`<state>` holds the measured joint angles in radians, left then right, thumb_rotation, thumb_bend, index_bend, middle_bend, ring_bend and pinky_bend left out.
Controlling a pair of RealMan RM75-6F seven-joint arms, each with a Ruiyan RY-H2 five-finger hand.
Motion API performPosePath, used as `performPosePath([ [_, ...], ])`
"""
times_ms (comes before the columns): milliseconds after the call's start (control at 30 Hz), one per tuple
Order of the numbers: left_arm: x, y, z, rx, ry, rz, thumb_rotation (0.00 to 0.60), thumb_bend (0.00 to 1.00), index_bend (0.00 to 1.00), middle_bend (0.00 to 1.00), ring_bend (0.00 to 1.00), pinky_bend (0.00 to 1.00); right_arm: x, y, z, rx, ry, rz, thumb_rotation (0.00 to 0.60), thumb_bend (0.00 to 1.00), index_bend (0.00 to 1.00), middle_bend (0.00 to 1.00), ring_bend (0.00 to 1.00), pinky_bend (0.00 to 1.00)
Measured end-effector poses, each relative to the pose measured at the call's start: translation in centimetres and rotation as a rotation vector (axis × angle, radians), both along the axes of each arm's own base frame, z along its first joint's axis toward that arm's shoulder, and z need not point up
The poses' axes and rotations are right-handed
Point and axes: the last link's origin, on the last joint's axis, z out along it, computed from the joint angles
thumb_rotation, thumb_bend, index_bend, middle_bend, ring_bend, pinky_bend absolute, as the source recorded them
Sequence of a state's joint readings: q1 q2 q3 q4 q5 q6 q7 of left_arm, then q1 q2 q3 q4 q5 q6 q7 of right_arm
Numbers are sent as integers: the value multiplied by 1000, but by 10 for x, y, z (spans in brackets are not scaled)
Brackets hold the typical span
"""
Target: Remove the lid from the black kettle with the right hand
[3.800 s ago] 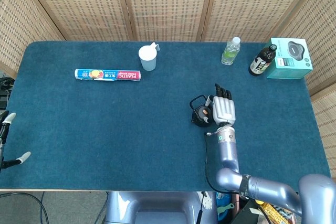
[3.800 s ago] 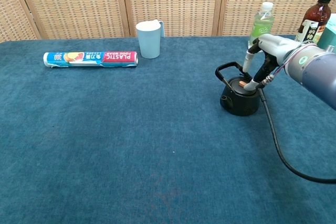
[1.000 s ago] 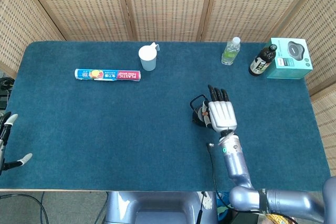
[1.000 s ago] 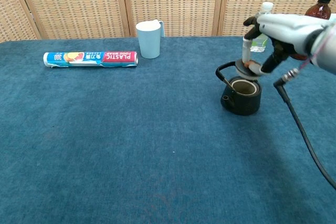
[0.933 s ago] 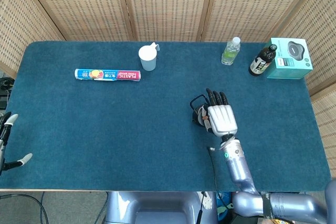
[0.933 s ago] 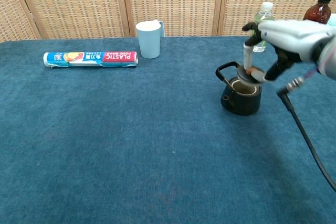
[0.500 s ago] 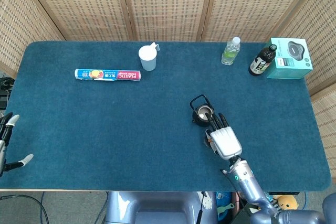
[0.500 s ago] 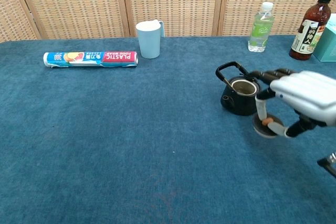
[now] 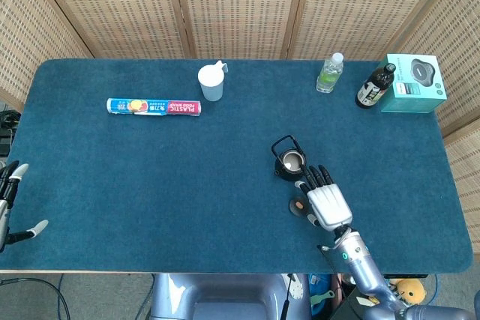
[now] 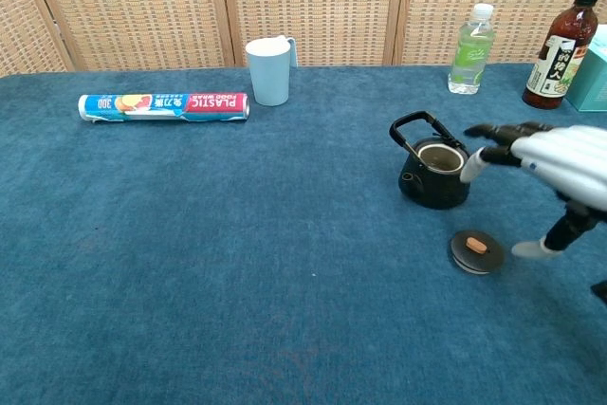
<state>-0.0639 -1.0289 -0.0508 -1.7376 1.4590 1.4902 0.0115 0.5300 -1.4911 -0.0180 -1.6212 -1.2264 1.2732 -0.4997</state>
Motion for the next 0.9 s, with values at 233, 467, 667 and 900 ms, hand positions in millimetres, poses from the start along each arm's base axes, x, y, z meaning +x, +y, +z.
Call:
performPosePath([
  [233, 1, -1, 2, 6, -5, -9, 600, 141, 0, 0, 0, 0, -15, -4, 49, -88, -42, 9, 600, 89, 68, 0, 0, 0],
  [467, 3, -4, 2, 7, -1, -26, 600, 141, 0, 0, 0, 0, -53, 5, 104, -138, -66, -21, 600, 0, 0, 0, 0, 0],
  [667, 6, -7, 1, 5, 7, -46, 600, 141, 0, 0, 0, 0, -87, 41, 132, -222, -102, -41, 600, 0, 0, 0, 0, 0],
  [900, 10, -11, -1, 2, 14, -66, 600, 141, 0, 0, 0, 0, -98, 75, 146, -297, -115, -76, 600, 0, 0, 0, 0, 0],
])
